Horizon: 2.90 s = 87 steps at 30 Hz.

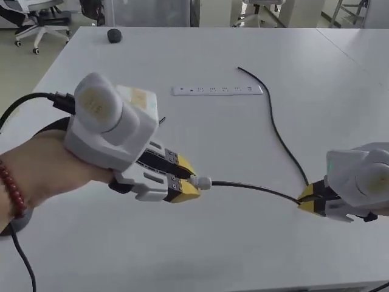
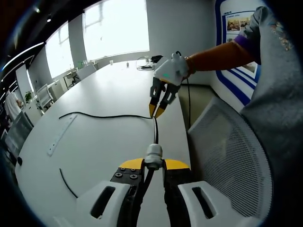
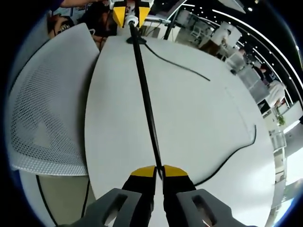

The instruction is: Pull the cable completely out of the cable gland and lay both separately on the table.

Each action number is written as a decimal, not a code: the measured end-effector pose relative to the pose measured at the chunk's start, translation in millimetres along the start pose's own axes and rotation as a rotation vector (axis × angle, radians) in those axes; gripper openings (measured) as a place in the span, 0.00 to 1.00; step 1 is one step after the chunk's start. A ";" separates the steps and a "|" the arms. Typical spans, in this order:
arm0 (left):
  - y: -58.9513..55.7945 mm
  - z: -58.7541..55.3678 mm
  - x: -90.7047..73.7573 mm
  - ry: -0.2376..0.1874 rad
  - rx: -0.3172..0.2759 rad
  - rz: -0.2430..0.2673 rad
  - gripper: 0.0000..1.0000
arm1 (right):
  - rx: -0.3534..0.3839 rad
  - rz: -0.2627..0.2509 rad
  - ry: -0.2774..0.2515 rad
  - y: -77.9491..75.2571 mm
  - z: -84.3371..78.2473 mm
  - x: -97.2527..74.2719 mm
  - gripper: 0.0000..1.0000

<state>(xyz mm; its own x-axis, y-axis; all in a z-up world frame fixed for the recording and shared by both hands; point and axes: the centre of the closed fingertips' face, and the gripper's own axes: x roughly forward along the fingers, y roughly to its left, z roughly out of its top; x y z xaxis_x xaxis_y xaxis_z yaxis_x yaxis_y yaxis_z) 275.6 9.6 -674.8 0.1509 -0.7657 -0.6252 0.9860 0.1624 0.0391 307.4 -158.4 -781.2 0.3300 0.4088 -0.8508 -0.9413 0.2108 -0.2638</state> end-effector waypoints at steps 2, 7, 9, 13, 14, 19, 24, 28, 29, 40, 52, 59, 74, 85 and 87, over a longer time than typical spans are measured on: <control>-0.2 0.0 0.8 0.004 0.003 0.001 0.16 | 0.008 0.001 -0.003 0.3 -1.4 0.7 0.00; -1.9 1.1 2.2 0.009 0.013 0.000 0.16 | 0.026 0.005 -0.008 2.9 -2.9 2.0 0.00; -2.3 1.9 2.5 0.005 0.010 -0.002 0.16 | 0.027 0.006 -0.008 3.3 -2.8 2.1 0.00; -3.3 1.6 3.3 0.008 0.010 -0.002 0.16 | 0.024 0.004 -0.006 2.2 -2.8 1.1 0.00; -3.4 1.7 3.4 0.008 0.009 -0.001 0.16 | 0.025 0.007 -0.007 2.7 -2.7 1.0 0.00; -1.2 0.4 4.3 0.014 -0.008 0.011 0.16 | 0.030 0.000 -0.039 2.8 4.9 -0.5 0.03; -1.5 -1.4 6.5 0.024 -0.014 0.012 0.16 | 0.048 -0.013 -0.117 4.2 29.7 -6.4 0.21; -0.9 -1.6 8.6 0.024 -0.020 0.012 0.16 | 0.053 0.006 -0.213 15.2 65.2 -14.6 0.33; -0.8 -1.8 9.1 0.025 -0.020 0.012 0.16 | 0.057 0.018 -0.228 19.2 72.6 -16.9 0.33; -1.0 -4.0 12.7 0.033 -0.028 0.007 0.16 | -0.025 0.030 -0.394 34.5 154.0 -41.7 0.26; -1.6 -2.2 14.3 0.028 -0.029 0.007 0.16 | -0.098 0.035 -0.418 36.0 182.3 -50.0 0.15; -3.1 -1.4 15.1 0.026 -0.025 0.001 0.16 | -0.134 0.039 -0.384 39.0 178.9 -41.8 0.09; -2.1 -0.3 15.8 0.026 -0.014 -0.004 0.16 | -0.167 0.063 -0.359 41.0 179.1 -33.2 0.00; -1.6 0.9 15.9 0.019 -0.013 -0.003 0.16 | -0.170 0.057 -0.360 39.8 177.8 -34.2 0.00; -0.7 0.1 15.4 0.020 -0.013 0.000 0.16 | -0.170 0.056 -0.356 38.9 176.4 -34.2 0.00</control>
<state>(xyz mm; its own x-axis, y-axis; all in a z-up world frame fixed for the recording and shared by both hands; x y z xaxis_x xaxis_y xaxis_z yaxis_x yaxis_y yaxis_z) 277.3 -2.3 -684.4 0.1489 -0.7535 -0.6404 0.9849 0.1705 0.0284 272.2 -7.5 -682.2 0.2543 0.7040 -0.6631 -0.9470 0.0420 -0.3186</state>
